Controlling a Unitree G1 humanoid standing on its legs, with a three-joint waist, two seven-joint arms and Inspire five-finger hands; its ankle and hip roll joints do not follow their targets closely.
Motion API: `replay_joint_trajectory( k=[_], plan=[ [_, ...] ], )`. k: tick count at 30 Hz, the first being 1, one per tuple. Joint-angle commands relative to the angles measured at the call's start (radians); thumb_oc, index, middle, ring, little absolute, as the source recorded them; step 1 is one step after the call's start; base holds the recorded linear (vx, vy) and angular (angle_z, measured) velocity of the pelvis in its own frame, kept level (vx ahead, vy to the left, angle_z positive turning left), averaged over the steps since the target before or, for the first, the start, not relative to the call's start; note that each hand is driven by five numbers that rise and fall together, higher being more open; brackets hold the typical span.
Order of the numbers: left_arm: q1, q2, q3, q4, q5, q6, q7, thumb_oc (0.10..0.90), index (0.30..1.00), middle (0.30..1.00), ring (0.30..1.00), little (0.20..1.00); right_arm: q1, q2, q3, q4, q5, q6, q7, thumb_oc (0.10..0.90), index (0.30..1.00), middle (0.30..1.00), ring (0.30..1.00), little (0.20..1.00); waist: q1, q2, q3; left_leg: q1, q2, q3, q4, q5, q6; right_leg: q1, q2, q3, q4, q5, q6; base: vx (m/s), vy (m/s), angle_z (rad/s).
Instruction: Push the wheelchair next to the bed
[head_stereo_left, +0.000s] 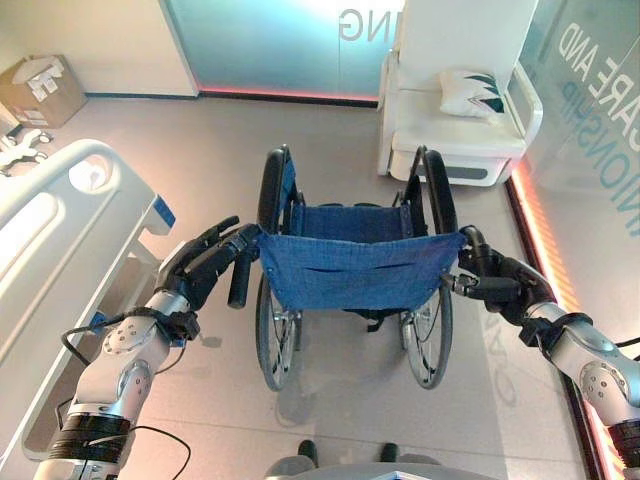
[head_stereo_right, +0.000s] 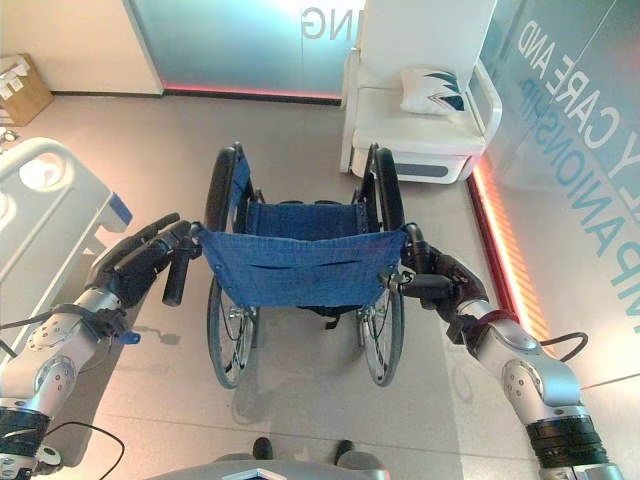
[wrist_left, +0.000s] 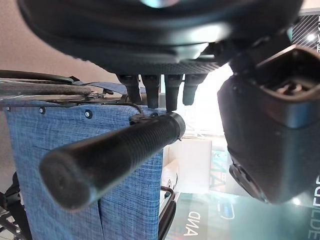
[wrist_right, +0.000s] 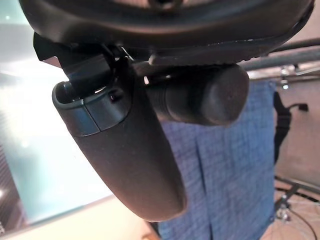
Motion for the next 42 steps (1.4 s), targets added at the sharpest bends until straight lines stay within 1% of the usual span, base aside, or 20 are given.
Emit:
replay_joint_trajectory(
  k=[1, 4, 10, 13, 17, 24, 27, 31, 35, 38, 40, 42],
  plan=[
    [-0.068, 0.059, 0.014, -0.029, -0.032, -0.083, -0.037, 0.800, 0.900, 0.900, 0.900, 0.900, -0.079, -0.030, -0.021, -0.110, 0.040, -0.190, 0.130, 0.800, 0.900, 0.900, 0.900, 0.900, -0.006, -0.020, -0.061, -0.004, -0.046, 0.042, 0.003, -0.029, -0.005, -0.026, 0.001, 0.008, 0.030, 0.023, 0.037, 0.00, 0.000, 0.00],
    [-0.060, 0.053, 0.018, -0.027, -0.028, -0.079, -0.045, 0.800, 0.900, 0.900, 0.900, 0.900, -0.071, -0.009, -0.029, -0.120, 0.035, -0.198, 0.145, 0.800, 0.900, 0.900, 0.900, 0.900, -0.005, -0.017, -0.061, -0.005, -0.047, 0.041, 0.003, -0.029, -0.004, -0.027, 0.001, 0.007, 0.032, 0.023, 0.036, 0.00, 0.000, 0.00],
    [-0.052, 0.042, 0.024, -0.020, -0.029, -0.032, 0.000, 0.800, 0.900, 0.900, 0.900, 0.900, -0.060, 0.020, -0.024, -0.120, 0.036, -0.216, 0.193, 0.800, 0.900, 0.900, 0.900, 0.900, -0.004, -0.014, -0.057, -0.003, -0.046, 0.044, 0.003, -0.028, -0.003, -0.025, -0.001, 0.001, 0.034, 0.020, 0.035, 0.00, 0.000, 0.00],
    [-0.049, 0.040, 0.031, -0.011, -0.035, -0.025, -0.006, 0.800, 0.900, 0.900, 0.900, 0.900, -0.061, 0.026, -0.024, -0.111, 0.036, -0.226, 0.202, 0.800, 0.900, 0.900, 0.900, 0.900, -0.002, -0.012, -0.055, -0.003, -0.045, 0.043, 0.003, -0.027, -0.004, -0.024, -0.002, -0.003, 0.036, 0.019, 0.035, 0.00, 0.000, 0.00],
    [-0.048, 0.037, 0.032, -0.014, -0.032, -0.017, -0.010, 0.800, 0.900, 0.900, 0.900, 0.900, -0.063, 0.038, -0.030, -0.093, 0.049, -0.243, 0.191, 0.800, 0.900, 0.900, 0.900, 0.900, 0.001, -0.009, -0.052, -0.004, -0.044, 0.041, 0.003, -0.026, -0.005, -0.023, -0.002, -0.008, 0.037, 0.018, 0.035, -0.01, -0.025, 0.01],
    [-0.038, 0.043, 0.041, -0.035, -0.042, 0.000, 0.006, 0.800, 0.900, 0.900, 0.900, 0.900, -0.065, 0.043, -0.051, -0.081, 0.087, -0.263, 0.137, 0.800, 0.900, 0.900, 0.900, 0.900, 0.004, -0.004, -0.047, -0.008, -0.041, 0.034, 0.003, -0.022, -0.010, -0.024, -0.002, -0.015, 0.040, 0.015, 0.036, -0.02, -0.028, 0.05],
    [-0.033, 0.047, 0.051, -0.047, -0.051, 0.019, 0.020, 0.800, 0.900, 0.900, 0.900, 0.900, -0.072, 0.038, -0.056, -0.087, 0.091, -0.260, 0.120, 0.800, 0.900, 0.900, 0.900, 0.900, 0.006, -0.001, -0.041, -0.008, -0.038, 0.030, 0.003, -0.019, -0.013, -0.022, -0.001, -0.020, 0.040, 0.013, 0.034, -0.02, -0.028, 0.03],
    [-0.029, 0.050, 0.060, -0.047, -0.028, 0.043, 0.032, 0.800, 0.900, 0.900, 0.900, 0.900, -0.086, 0.029, -0.051, -0.091, 0.095, -0.254, 0.104, 0.800, 0.900, 0.900, 0.900, 0.900, 0.010, 0.000, -0.039, -0.011, -0.035, 0.026, 0.003, -0.017, -0.016, -0.020, 0.001, -0.022, 0.038, 0.012, 0.033, -0.01, -0.009, 0.02],
    [-0.022, 0.081, 0.083, -0.052, -0.017, 0.075, 0.033, 0.800, 0.900, 0.900, 0.900, 0.900, -0.101, 0.012, -0.052, -0.093, 0.105, -0.241, 0.093, 0.800, 0.900, 0.900, 0.900, 0.900, 0.017, 0.003, -0.038, -0.013, -0.031, 0.021, 0.003, -0.013, -0.021, -0.016, 0.003, -0.029, 0.034, 0.009, 0.030, 0.00, 0.000, 0.00],
    [-0.021, 0.094, 0.096, -0.057, -0.026, 0.081, 0.026, 0.800, 0.900, 0.900, 0.900, 0.900, -0.104, 0.006, -0.053, -0.096, 0.103, -0.233, 0.096, 0.800, 0.900, 0.900, 0.900, 0.900, 0.019, 0.005, -0.038, -0.015, -0.029, 0.019, 0.003, -0.010, -0.023, -0.014, 0.004, -0.032, 0.033, 0.008, 0.029, 0.00, 0.000, 0.00],
    [-0.022, 0.102, 0.108, -0.063, -0.054, 0.078, 0.003, 0.800, 0.900, 0.900, 0.900, 0.900, -0.105, 0.005, -0.051, -0.100, 0.096, -0.227, 0.091, 0.800, 0.900, 0.900, 0.900, 0.900, 0.021, 0.007, -0.038, -0.017, -0.028, 0.016, 0.003, -0.007, -0.025, -0.013, 0.004, -0.035, 0.031, 0.007, 0.027, 0.00, 0.000, 0.00],
    [-0.024, 0.103, 0.115, -0.100, -0.084, 0.067, -0.011, 0.800, 0.900, 0.900, 0.900, 0.900, -0.098, 0.010, -0.053, -0.099, 0.087, -0.224, 0.097, 0.800, 0.900, 0.900, 0.900, 0.900, 0.025, 0.008, -0.040, -0.019, -0.026, 0.015, 0.003, -0.005, -0.028, -0.011, 0.005, -0.040, 0.030, 0.005, 0.025, 0.00, 0.000, 0.00]
  ],
)
